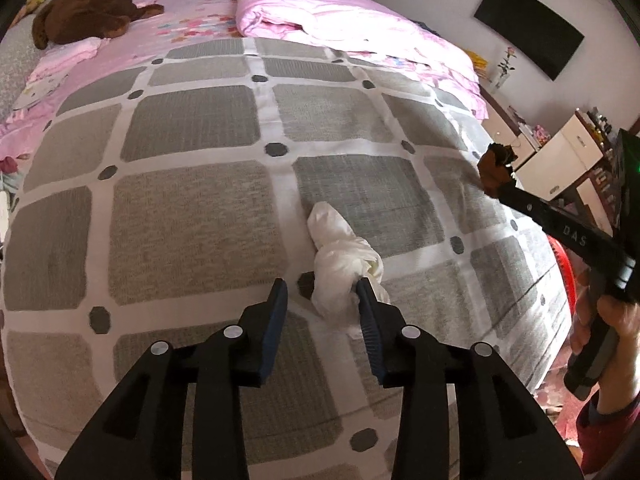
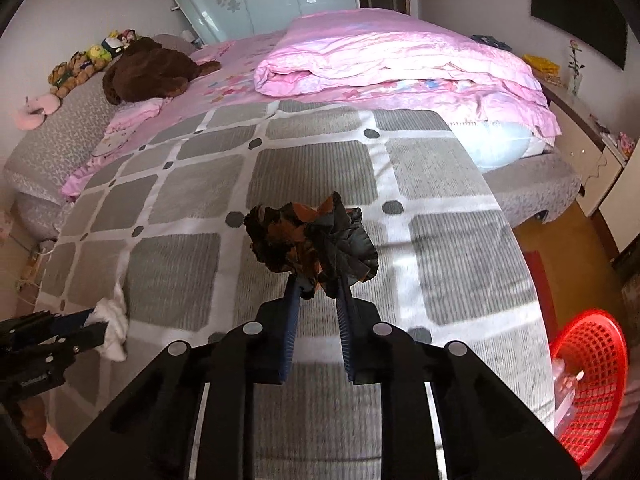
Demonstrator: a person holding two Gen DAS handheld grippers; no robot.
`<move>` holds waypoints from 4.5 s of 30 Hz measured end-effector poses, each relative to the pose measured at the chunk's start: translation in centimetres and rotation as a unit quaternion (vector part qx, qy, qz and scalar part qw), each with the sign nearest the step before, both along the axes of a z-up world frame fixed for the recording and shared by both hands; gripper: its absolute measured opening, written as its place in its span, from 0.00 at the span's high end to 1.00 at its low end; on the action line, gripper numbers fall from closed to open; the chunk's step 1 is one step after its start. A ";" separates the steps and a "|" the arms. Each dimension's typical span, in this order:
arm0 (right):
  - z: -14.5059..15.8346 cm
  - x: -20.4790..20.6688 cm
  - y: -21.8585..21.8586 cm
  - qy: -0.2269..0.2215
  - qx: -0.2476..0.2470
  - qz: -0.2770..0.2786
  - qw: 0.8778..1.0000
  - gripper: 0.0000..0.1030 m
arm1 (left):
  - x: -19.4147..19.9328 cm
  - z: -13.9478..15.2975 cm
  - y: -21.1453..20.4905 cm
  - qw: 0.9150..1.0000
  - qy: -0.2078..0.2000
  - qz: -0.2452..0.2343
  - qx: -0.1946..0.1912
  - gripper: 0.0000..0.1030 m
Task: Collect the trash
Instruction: 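Grasp the orange-and-black cloth with the right tool while the left tool holds the tissue, then carry the tissue and cloth to the red wastebasket and release both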
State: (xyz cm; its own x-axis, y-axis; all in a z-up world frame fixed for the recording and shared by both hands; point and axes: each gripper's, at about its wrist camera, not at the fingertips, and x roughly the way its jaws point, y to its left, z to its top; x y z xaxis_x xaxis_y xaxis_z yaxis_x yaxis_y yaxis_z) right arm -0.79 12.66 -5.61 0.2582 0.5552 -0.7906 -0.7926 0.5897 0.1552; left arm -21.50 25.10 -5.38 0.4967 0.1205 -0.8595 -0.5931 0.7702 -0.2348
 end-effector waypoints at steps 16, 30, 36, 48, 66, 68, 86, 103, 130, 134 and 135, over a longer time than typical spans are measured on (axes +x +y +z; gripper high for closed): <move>-0.6 -0.3 -1.7 0.032 -0.003 -0.013 0.999 0.62 | 2.2 0.0 -1.3 0.999 -0.008 -0.033 0.004 0.86; -0.4 0.6 -1.1 0.010 0.007 -0.024 1.000 0.52 | 2.6 0.1 -1.5 0.999 -0.003 -0.036 0.017 0.86; -0.7 1.0 0.6 0.001 0.001 -0.010 1.000 0.52 | 2.7 0.2 -1.2 0.999 -0.005 -0.033 0.018 0.86; -1.3 2.0 2.1 -0.005 -0.012 -0.003 1.000 0.65 | 2.7 0.3 -0.9 0.999 -0.010 -0.032 0.014 0.89; 1.3 1.2 -1.3 0.004 0.028 -0.025 0.999 0.84 | 3.5 1.7 -2.1 0.998 -0.020 -0.051 0.031 0.89; 1.4 1.2 -1.9 0.005 0.030 -0.031 0.999 0.84 | 3.6 1.9 -2.4 0.998 -0.022 -0.055 0.033 0.89; 1.9 3.4 -9.8 0.007 0.045 -0.128 0.991 0.84 | 8.5 2.8 -6.1 0.990 -0.028 -0.127 0.055 0.89; 2.0 5.2 -18.4 0.006 0.056 -0.247 0.967 0.84 | 15.7 3.5 -12.2 0.972 -0.045 -0.215 0.085 0.89; -2.1 7.6 -29.0 0.053 0.050 -0.386 0.920 0.83 | 26.4 0.5 -25.5 0.914 -0.034 -0.399 0.056 0.89; -2.8 8.2 -29.2 0.065 0.050 -0.391 0.917 0.83 | 27.4 -0.4 -26.4 0.911 -0.025 -0.411 0.039 0.89; -3.0 8.4 -29.3 0.067 0.049 -0.392 0.916 0.83 | 27.6 -0.6 -26.7 0.909 -0.022 -0.414 0.041 0.89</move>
State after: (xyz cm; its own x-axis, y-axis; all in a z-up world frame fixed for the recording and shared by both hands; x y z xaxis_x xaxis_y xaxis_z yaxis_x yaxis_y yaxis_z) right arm 7.56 -16.63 -8.64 0.5128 0.3114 -0.8000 -0.1021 0.9474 0.3033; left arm 6.09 -1.58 -6.02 0.4801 -0.2490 -0.8411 0.2076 0.9639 -0.1669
